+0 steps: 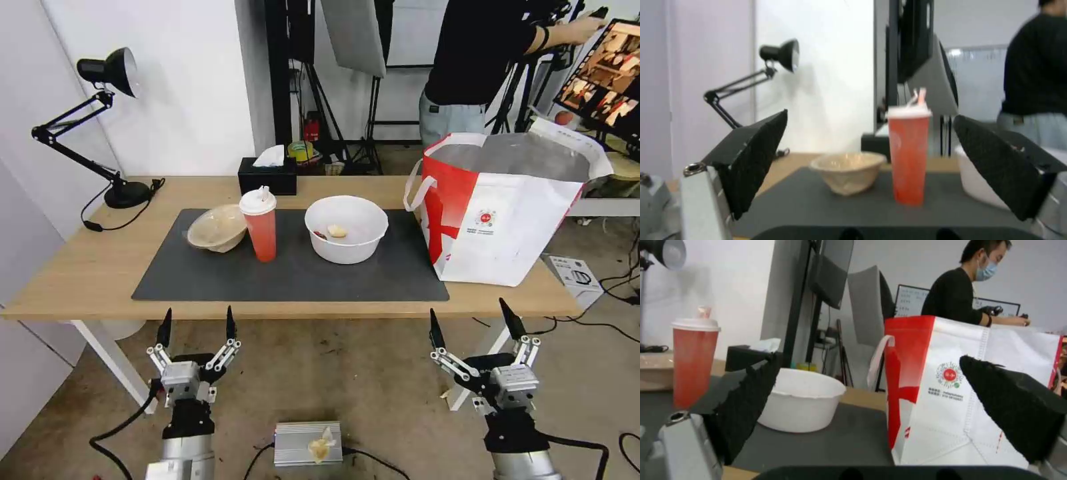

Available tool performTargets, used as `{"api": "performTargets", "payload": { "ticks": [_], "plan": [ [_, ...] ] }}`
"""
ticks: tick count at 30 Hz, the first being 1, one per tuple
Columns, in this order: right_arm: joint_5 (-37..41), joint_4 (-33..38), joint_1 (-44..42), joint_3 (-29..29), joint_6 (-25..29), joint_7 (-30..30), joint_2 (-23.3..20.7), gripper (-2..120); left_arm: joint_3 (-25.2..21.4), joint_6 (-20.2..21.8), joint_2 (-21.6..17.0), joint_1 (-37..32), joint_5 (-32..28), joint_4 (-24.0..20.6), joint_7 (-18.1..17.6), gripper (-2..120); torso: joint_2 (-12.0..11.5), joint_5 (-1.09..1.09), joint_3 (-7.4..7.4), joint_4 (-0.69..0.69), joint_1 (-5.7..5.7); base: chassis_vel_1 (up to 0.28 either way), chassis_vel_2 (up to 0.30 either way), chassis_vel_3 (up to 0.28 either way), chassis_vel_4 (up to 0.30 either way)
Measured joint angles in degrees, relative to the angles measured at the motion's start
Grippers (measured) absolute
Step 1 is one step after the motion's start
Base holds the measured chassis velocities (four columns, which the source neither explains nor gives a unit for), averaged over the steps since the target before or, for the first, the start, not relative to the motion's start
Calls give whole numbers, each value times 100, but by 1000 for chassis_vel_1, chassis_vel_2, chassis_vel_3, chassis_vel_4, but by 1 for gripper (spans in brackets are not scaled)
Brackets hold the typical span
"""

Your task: Pick up the trash from the table and place it into the takeout bag.

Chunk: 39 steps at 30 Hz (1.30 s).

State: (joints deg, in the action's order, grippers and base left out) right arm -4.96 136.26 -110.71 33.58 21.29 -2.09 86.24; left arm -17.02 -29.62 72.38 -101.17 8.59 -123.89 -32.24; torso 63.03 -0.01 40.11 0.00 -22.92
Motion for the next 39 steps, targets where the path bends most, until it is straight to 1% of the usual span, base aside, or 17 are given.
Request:
{"api": "performTargets", "payload": {
  "ticks": [1,2,4,6,8,10,14,17,19,22,23,26,27,31,32,36,39],
  "plan": [
    [3,-15,24,-10,-33,6,-6,100,95,-198,-90,12,58,52,-209,100,0,1,0,0,0,0,0,0,0],
    [3,-15,24,-10,-33,6,-6,100,95,-198,-90,12,58,52,-209,100,0,1,0,0,0,0,0,0,0],
    [4,-56,71,-27,-70,12,-17,100,234,-478,-221,30,138,130,-520,100,0,0,0,0,0,0,0,0,0],
    [29,-92,115,-81,-147,17,-55,100,303,-625,-285,40,182,167,-677,100,0,1,0,0,0,0,0,0,0],
    [69,-115,146,-138,-230,44,-131,100,314,-646,-293,42,189,173,-700,100,0,0,0,0,0,0,0,0,0],
    [102,-131,172,-160,-257,47,-191,100,315,-647,-294,42,190,174,-700,100,0,1,0,0,0,0,0,0,0],
    [413,-231,338,-187,-321,-26,-555,100,326,-689,-405,43,35,169,-658,100,0,0,0,1,0,0,0,0,0],
    [793,-295,573,-169,-437,-83,-973,100,280,-711,-858,41,-761,42,-180,100,0,2,1,-1,-1,0,0,0,0],
    [893,-315,660,-157,-493,-96,-1094,100,277,-702,-939,47,-876,51,-105,100,0,0,1,0,0,0,0,0,0],
    [1214,-390,947,-138,-636,-95,-1511,100,253,-600,-1049,55,-1030,117,-49,100,-1,2,1,0,0,0,0,0,0],
    [1214,-390,947,-138,-636,-95,-1511,100,253,-600,-1049,55,-1030,117,-49,100,-1,2,1,0,0,0,0,0,0],
    [1361,-498,1245,-136,-721,-94,-1943,100,167,-556,-1105,55,-1084,126,-31,100,-1,2,1,0,0,0,0,0,0],
    [1361,-498,1245,-136,-721,-94,-1943,100,167,-556,-1105,55,-1084,126,-31,100,-1,2,1,0,0,0,0,0,0],
    [1572,-622,1657,-147,-805,-78,-2646,100,31,-441,-1005,75,-1058,127,-104,100,-2,2,1,0,-1,0,0,0,0],
    [1572,-622,1657,-147,-805,-78,-2646,100,31,-441,-1005,75,-1058,127,-104,100,-2,2,1,0,-1,0,0,0,0],
    [1815,-794,2091,-212,-851,-15,-3308,100,-17,-411,-929,17,-1030,156,-153,100,-1,2,1,0,-1,0,0,0,0],
    [1855,-889,2293,-259,-880,-4,-3541,100,-65,-395,-913,27,-987,197,-219,100,-1,2,0,0,-1,0,0,0,0]
  ]
}}
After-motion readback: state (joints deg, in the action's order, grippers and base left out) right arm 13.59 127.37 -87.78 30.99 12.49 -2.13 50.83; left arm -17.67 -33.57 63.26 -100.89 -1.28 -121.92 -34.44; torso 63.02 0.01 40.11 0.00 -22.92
